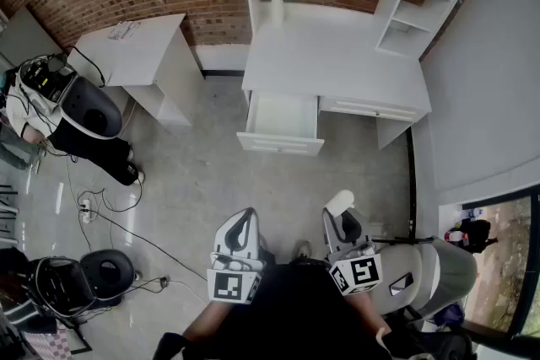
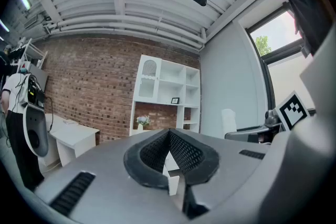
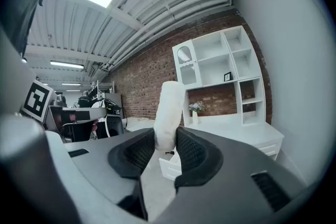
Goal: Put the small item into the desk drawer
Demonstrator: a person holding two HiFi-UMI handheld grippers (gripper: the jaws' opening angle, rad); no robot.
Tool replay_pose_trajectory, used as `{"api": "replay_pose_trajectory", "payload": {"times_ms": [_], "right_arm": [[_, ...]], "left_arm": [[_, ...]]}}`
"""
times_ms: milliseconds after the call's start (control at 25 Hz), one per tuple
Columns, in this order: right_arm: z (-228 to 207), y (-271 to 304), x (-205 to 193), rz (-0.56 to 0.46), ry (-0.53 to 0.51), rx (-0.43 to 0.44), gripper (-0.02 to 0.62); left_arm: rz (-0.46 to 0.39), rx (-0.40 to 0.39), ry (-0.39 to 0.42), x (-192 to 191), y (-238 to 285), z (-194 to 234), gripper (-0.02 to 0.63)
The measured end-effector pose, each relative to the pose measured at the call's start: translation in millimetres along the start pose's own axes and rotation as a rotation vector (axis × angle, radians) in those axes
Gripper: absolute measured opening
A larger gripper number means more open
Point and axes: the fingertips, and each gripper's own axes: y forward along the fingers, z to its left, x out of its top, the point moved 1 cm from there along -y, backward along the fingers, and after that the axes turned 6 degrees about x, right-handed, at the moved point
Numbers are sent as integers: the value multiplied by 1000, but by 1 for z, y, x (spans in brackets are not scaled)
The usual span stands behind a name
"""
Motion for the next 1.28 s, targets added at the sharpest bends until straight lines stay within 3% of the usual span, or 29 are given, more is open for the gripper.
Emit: {"api": "replay_pose_trajectory", "payload": {"times_ms": [120, 560, 1280], "right_arm": [[3, -1, -1, 0, 5, -1, 140], [12, 1, 2, -12, 6, -7, 140], [49, 50, -3, 5, 32, -42, 141]], "left_arm": [[9, -11, 39, -6, -4, 2, 23], [8, -24, 35, -4, -8, 7, 23], [14, -53, -41, -7, -3, 69, 23]]}}
